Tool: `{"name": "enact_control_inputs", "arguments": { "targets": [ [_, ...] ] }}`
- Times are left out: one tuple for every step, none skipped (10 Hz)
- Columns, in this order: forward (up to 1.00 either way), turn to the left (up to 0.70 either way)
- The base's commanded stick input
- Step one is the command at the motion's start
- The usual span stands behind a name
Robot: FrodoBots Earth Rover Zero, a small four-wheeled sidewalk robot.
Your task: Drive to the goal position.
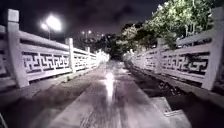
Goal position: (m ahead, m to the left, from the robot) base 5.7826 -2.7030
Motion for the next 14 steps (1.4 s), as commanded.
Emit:
{"name": "enact_control_inputs", "arguments": {
  "targets": [
    [0.38, 0.00],
    [0.38, 0.00],
    [0.38, 0.00],
    [0.38, 0.00],
    [0.39, 0.00],
    [0.55, 0.00],
    [0.59, 0.00],
    [0.59, 0.00],
    [0.59, 0.00],
    [0.59, 0.00],
    [0.59, 0.00],
    [0.59, 0.00],
    [0.59, 0.00],
    [0.59, 0.00]
  ]
}}
